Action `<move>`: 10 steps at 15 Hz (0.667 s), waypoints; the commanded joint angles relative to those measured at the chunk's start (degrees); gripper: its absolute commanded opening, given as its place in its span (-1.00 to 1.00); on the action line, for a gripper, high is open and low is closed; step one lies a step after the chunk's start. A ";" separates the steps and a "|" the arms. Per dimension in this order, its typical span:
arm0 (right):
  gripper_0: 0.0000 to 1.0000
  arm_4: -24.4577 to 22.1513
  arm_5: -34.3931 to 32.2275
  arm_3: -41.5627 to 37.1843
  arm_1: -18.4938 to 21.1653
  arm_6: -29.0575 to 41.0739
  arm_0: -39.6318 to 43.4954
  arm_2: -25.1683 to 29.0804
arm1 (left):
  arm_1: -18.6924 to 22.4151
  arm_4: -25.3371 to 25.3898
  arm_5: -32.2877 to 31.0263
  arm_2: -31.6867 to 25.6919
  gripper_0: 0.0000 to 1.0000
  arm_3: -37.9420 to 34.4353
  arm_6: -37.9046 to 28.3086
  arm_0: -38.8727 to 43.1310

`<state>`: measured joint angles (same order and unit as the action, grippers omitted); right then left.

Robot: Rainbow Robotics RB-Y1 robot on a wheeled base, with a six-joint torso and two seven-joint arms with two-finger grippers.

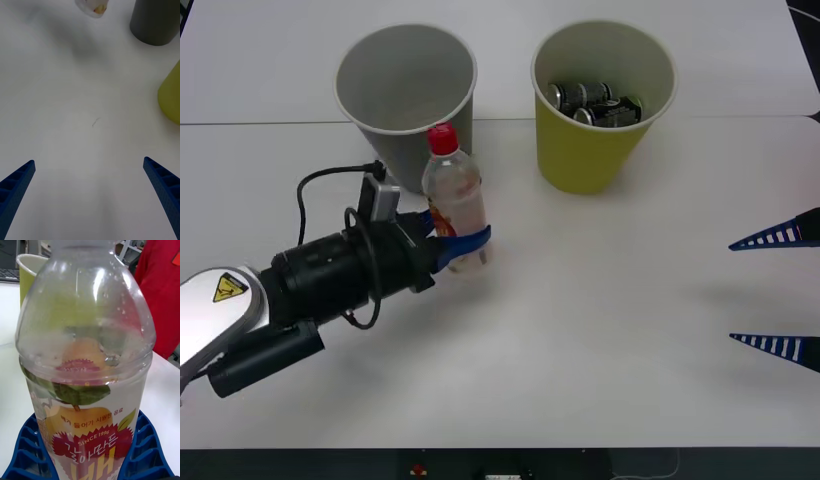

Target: Put the can into the green bin and the plastic bottle into the gray bin

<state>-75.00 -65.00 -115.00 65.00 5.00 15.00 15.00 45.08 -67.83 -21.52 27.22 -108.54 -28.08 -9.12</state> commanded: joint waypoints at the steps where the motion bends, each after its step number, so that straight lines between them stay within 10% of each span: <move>1: 1.00 0.00 0.00 0.00 0.00 0.00 0.00 0.00 | 0.53 -10.13 -3.79 -5.16 -1.00 -4.49 -16.39 -0.20; 10: 1.00 0.00 0.00 0.00 0.00 0.00 0.00 0.00 | 0.88 -36.67 -13.64 -14.83 -1.00 -14.07 -53.22 -6.09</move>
<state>-75.00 -65.00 -115.00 65.00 5.00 15.00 15.00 45.75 -103.15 -34.90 12.63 -122.76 -79.92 -14.14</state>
